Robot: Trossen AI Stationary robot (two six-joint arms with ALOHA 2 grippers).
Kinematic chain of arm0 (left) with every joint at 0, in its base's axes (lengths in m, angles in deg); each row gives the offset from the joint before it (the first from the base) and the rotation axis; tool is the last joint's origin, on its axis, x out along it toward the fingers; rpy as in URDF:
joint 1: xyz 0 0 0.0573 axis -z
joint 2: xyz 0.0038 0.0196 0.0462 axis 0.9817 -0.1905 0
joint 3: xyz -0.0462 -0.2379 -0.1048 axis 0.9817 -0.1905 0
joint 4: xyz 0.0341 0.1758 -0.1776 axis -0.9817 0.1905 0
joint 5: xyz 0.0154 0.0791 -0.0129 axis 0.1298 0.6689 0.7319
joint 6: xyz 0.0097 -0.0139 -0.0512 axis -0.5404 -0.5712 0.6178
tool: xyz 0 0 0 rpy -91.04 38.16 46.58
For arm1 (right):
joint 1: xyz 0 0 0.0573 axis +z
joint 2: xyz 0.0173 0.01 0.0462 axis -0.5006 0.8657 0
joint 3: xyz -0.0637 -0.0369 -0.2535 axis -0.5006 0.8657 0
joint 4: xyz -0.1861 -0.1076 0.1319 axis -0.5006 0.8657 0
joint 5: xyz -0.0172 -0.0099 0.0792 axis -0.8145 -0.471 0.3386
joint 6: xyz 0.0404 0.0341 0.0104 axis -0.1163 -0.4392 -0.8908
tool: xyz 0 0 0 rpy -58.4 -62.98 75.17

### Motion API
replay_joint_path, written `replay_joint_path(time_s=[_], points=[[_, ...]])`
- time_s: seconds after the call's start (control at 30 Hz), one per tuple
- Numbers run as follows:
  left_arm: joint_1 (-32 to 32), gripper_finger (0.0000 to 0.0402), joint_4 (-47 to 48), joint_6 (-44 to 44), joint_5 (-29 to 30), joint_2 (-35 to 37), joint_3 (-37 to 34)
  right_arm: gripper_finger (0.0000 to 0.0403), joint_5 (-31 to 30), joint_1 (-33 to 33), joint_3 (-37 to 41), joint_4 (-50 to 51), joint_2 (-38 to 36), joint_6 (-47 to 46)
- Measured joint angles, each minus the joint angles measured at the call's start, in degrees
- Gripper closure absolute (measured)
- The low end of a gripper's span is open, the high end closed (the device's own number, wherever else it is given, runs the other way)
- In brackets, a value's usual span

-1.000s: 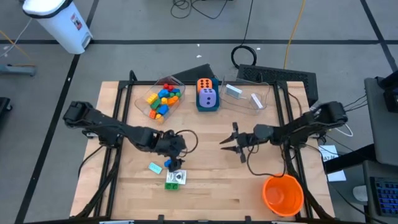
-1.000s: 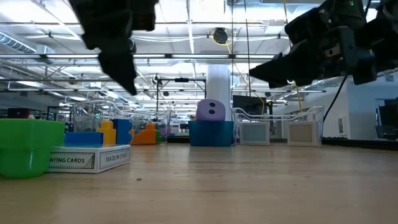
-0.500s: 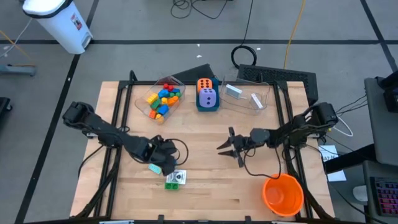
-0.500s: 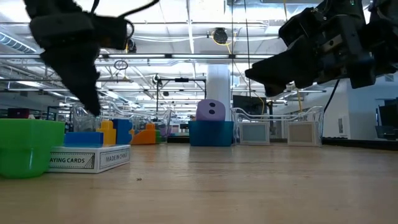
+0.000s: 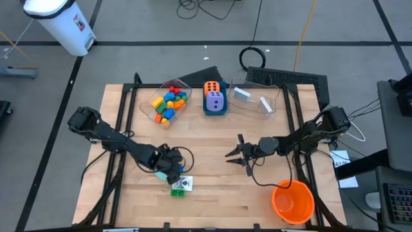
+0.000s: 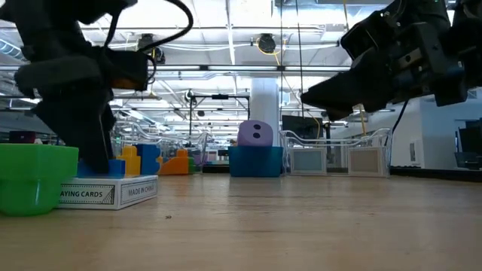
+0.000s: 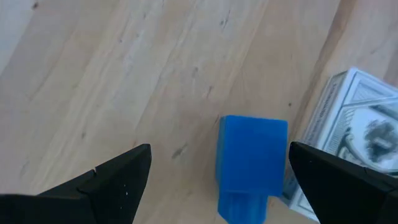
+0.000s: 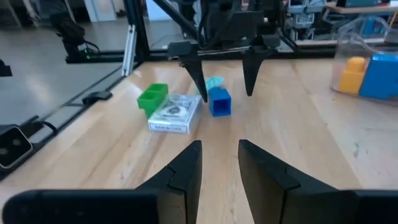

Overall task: Pick & Place Toys
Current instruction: Put the blue game piece into the left transparent bin

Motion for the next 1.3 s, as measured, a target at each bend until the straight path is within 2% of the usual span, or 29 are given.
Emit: replay_joint_path(time_s=[0.2, 0.3, 0.43, 0.67, 0.83, 1.03, 1.13, 1.3], points=[[-0.3, 0.0016, -0.5, -3.1, 0.0, -3.8, 0.0, 0.0303, -0.7, 0.0, 0.0, 1.3, 0.0, 0.7], [-0.9, 0.0038, 0.1, -3.2, -0.4, -3.9, 0.0, 0.0303, -0.8, 0.0, 0.0, 1.3, 0.0, 1.0], [-1.7, 0.0105, 0.2, -3.1, -1.6, -3.4, 0.0, 0.0303, -0.8, 0.0, 0.0, 1.3, 0.0, 1.6], [-3.5, 0.0268, 5.4, -6.1, -4.2, -3.1, 3.4, 0.0303, -0.7, 0.0, 0.0, 1.3, 0.0, 1.7], [-4.5, 0.0267, 17.0, -10.5, -4.3, -3.1, 11.0, 0.0303, -0.8, 0.0, 0.0, 1.3, 0.0, 1.8], [-5.7, 0.0267, 29.4, -13.4, 0.4, -3.1, 22.2, 0.0303, -0.7, 0.0, 0.0, 1.4, 0.0, 1.8], [-6.2, 0.0266, 27.5, -15.8, 1.1, -3.0, 26.5, 0.0303, -0.5, 0.1, 0.0, -0.1, 0.0, 3.1], [-6.2, 0.0234, 16.3, -22.3, 1.0, -3.0, 28.8, 0.0303, -0.4, 2.7, -0.3, -3.3, 0.0, 9.3]])
